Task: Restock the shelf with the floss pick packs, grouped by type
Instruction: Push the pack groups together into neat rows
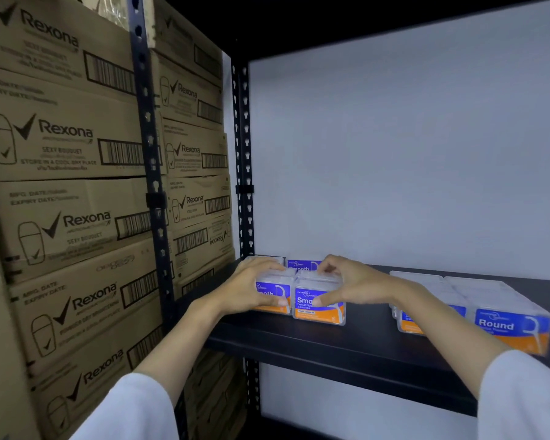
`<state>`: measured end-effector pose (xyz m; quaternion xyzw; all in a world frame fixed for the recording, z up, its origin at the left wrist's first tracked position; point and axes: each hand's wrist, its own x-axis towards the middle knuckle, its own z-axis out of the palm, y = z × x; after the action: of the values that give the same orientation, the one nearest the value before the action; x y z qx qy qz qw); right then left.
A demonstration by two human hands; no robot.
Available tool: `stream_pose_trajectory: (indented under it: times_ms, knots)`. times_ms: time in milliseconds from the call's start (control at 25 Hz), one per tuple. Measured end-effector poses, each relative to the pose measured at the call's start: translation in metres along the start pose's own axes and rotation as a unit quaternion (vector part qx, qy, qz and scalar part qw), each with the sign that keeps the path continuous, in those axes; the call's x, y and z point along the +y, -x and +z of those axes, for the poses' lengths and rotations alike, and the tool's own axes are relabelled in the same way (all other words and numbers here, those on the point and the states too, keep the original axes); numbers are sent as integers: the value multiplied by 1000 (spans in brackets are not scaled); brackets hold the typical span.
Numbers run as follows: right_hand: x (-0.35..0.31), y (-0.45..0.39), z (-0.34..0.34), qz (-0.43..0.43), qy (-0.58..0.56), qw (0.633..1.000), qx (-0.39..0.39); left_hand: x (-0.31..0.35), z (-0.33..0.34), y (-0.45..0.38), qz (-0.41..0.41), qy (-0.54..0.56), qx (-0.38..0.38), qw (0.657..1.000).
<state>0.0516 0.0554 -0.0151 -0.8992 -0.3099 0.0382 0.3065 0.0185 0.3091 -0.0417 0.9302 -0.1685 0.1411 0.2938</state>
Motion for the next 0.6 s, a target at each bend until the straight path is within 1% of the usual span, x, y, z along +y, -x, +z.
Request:
stream_pose_trajectory:
  times_ms: [80, 160, 240, 400, 480, 600]
  knots:
    - [0, 0, 5, -13, 24, 1000, 10, -1, 0, 1, 3, -6, -8, 1000]
    - [1, 0, 7, -13, 25, 999, 21, -2, -2, 1, -11, 30, -14, 999]
    - [0, 0, 8, -13, 26, 999, 30, -3, -3, 0, -17, 43, -14, 999]
    - [0, -1, 6, -15, 22, 999, 19, -4, -3, -2, -21, 59, -21, 998]
    - [-1, -8, 0, -9, 0, 1000, 18, -4, -8, -6, -19, 54, -2, 998]
    - [3, -30, -15, -11, -7, 998, 64, -13, -25, -21, -23, 76, 61, 995]
